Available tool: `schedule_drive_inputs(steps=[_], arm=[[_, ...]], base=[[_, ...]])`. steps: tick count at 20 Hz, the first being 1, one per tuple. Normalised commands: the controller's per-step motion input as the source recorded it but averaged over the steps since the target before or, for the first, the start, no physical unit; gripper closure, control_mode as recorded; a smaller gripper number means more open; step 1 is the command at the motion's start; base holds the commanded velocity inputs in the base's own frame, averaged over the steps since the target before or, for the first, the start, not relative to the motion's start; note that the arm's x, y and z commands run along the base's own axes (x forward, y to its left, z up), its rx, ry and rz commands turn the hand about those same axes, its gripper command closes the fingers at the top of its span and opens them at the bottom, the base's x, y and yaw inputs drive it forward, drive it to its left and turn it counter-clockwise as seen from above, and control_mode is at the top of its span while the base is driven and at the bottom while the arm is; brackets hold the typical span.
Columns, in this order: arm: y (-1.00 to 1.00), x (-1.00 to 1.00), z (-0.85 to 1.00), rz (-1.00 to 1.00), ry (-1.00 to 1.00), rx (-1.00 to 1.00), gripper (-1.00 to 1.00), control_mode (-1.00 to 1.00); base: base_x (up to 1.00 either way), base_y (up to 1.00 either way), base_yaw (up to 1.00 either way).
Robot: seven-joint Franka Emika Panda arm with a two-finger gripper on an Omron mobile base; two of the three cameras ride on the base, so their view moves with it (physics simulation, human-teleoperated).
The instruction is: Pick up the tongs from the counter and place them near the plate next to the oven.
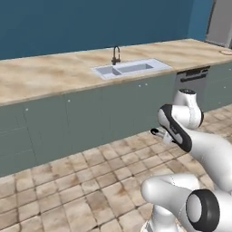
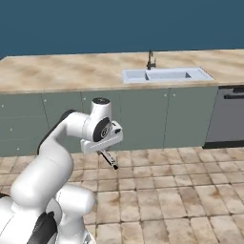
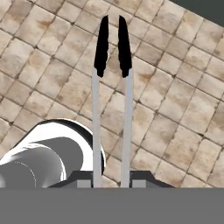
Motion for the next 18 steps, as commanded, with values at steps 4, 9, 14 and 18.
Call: schedule_drive_inputs(steps=[4,9,14,18], arm=[[0.0,0.0,0.0,0.0,0.0,0.0,1.0,1.0],[0.0,0.0,0.0,0.0,0.0,0.0,1.0,1.0],[0.0,0.0,0.0,0.0,0.0,0.0,1.0,1.0],[0.0,0.0,0.0,0.0,0.0,0.0,1.0,1.0]], base=[[0.62,-0.04,-0.34],[0.72,-0.17,-0.16],[0.8,-0.2,-0.05],[0.82,-0.39,0.0]])
